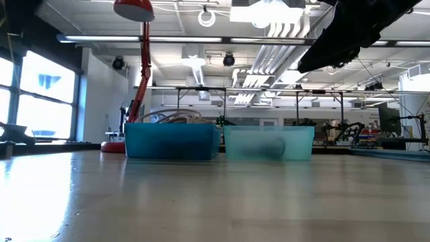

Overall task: Pick & Place USB Port
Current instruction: Put the black USB cable into the green bin

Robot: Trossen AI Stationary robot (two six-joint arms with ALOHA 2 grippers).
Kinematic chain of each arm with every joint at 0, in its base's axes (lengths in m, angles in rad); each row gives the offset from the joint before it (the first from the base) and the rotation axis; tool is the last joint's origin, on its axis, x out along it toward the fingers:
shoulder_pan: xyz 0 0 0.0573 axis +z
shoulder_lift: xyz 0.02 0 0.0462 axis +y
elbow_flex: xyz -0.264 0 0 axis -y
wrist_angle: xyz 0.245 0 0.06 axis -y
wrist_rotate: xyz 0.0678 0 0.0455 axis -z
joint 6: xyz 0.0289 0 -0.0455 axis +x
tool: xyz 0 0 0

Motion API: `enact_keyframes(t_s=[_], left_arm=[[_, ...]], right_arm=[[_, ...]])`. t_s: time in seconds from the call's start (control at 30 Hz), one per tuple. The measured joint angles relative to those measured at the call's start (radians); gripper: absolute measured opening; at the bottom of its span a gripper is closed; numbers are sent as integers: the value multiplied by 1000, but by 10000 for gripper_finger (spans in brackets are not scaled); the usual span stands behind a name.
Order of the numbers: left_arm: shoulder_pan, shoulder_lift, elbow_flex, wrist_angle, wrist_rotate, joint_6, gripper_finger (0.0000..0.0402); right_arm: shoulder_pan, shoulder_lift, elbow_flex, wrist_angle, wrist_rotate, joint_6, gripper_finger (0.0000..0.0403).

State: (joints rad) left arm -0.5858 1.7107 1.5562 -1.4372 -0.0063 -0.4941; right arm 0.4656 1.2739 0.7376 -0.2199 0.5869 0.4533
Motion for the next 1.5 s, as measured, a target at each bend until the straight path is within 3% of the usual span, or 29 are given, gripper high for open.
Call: enact_keyframes(t_s=[0.33,0.53,0.63,0.77,0.87,1.13,1.5], left_arm=[[-253,12,-14,99,-75,-705,237],[-330,40,-14,174,-35,-814,237],[-369,75,-12,187,11,-760,237],[-425,131,-14,180,43,-497,237],[-453,171,-14,182,43,-395,237],[-476,216,-14,259,-80,-174,237],[-475,263,-14,288,-41,-109,237]], right_arm=[[0,0,0,0,-1,-17,208],[0,0,0,3,2,-16,208],[0,0,0,7,2,-11,208],[0,0,1,12,1,-1,208],[0,0,1,16,0,20,208],[0,0,1,24,-45,87,208],[0,0,1,70,-86,126,208]])
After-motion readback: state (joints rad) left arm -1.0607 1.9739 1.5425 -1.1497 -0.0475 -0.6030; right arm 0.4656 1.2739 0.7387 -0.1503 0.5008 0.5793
